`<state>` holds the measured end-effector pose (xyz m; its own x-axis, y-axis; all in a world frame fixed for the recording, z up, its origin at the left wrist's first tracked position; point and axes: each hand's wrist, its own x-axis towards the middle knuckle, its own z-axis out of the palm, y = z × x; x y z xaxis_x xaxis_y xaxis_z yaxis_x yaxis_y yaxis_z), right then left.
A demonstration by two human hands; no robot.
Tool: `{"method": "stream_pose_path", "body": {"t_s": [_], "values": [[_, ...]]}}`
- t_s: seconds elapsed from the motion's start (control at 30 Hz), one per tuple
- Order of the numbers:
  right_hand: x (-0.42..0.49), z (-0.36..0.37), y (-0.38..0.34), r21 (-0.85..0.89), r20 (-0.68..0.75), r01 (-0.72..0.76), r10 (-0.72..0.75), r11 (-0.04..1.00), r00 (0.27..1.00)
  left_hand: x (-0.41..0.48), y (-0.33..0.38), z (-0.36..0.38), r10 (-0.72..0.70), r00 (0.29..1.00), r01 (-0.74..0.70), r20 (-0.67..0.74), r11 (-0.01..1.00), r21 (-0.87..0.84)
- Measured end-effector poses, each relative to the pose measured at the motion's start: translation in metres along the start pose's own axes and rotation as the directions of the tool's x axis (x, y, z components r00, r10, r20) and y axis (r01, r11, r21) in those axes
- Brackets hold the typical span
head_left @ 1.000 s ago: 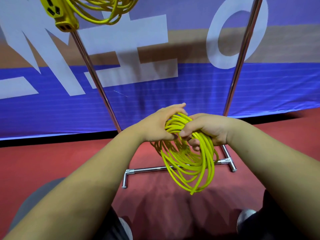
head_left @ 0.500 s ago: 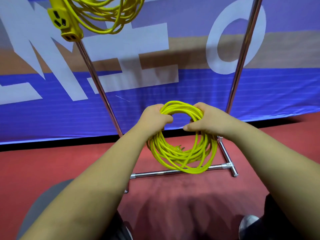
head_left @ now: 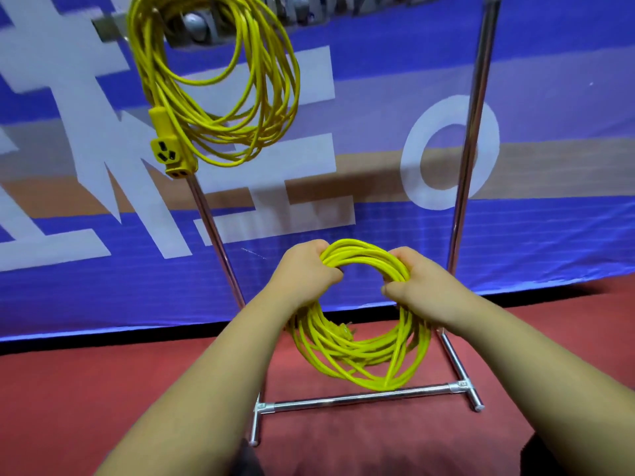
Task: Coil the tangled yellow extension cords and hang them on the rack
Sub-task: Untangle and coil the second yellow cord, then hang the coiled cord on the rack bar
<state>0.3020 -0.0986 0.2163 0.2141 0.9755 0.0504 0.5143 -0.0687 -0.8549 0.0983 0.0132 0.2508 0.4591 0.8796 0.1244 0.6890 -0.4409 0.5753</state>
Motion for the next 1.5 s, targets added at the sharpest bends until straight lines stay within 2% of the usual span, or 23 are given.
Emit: {"method": "stream_pose_path", "body": {"t_s": [0.17, 0.27, 0.53, 0.7, 0.87, 1.0, 1.27, 1.37, 1.5], "values": [[0.013, -0.039, -0.034, 0.001, -0.079, 0.034, -0.034, 0.999, 0.996, 0.013, 0.036, -0.038, 0.063, 0.996, -0.058, -0.061, 0.994, 0.089], [0.020, -0.068, -0.059, 0.007, -0.103, 0.062, -0.061, 0.998, 0.993, 0.021, 0.058, -0.059, 0.105, 0.989, -0.098, -0.104, 0.992, 0.075], [0.033, -0.146, -0.135, -0.174, -0.185, 0.188, -0.220, 0.967, 0.958, 0.037, 0.122, -0.122, 0.300, 0.928, -0.276, -0.221, 0.952, 0.133], [0.039, -0.195, -0.170, -0.051, -0.240, 0.256, -0.261, 0.965, 0.935, 0.051, 0.173, -0.166, 0.452, 0.882, -0.426, -0.132, 0.886, 0.184], [0.055, -0.244, -0.196, -0.037, -0.341, 0.272, -0.268, 0.962, 0.901, 0.069, 0.227, -0.195, 0.561, 0.815, -0.529, -0.146, 0.822, 0.211], [0.069, -0.270, -0.210, -0.087, -0.407, 0.287, -0.297, 0.954, 0.864, 0.099, 0.260, -0.208, 0.569, 0.810, -0.493, -0.140, 0.791, 0.363], [0.096, -0.302, -0.219, -0.156, -0.508, 0.307, -0.342, 0.939, 0.791, 0.144, 0.288, -0.213, 0.567, 0.804, -0.430, -0.178, 0.761, 0.485], [0.103, -0.306, -0.216, -0.133, -0.513, 0.341, -0.359, 0.930, 0.780, 0.156, 0.289, -0.214, 0.522, 0.835, -0.378, -0.171, 0.772, 0.511], [0.113, -0.301, -0.207, -0.064, -0.461, 0.390, -0.373, 0.919, 0.805, 0.168, 0.275, -0.206, 0.458, 0.879, -0.347, -0.135, 0.807, 0.477]]}}
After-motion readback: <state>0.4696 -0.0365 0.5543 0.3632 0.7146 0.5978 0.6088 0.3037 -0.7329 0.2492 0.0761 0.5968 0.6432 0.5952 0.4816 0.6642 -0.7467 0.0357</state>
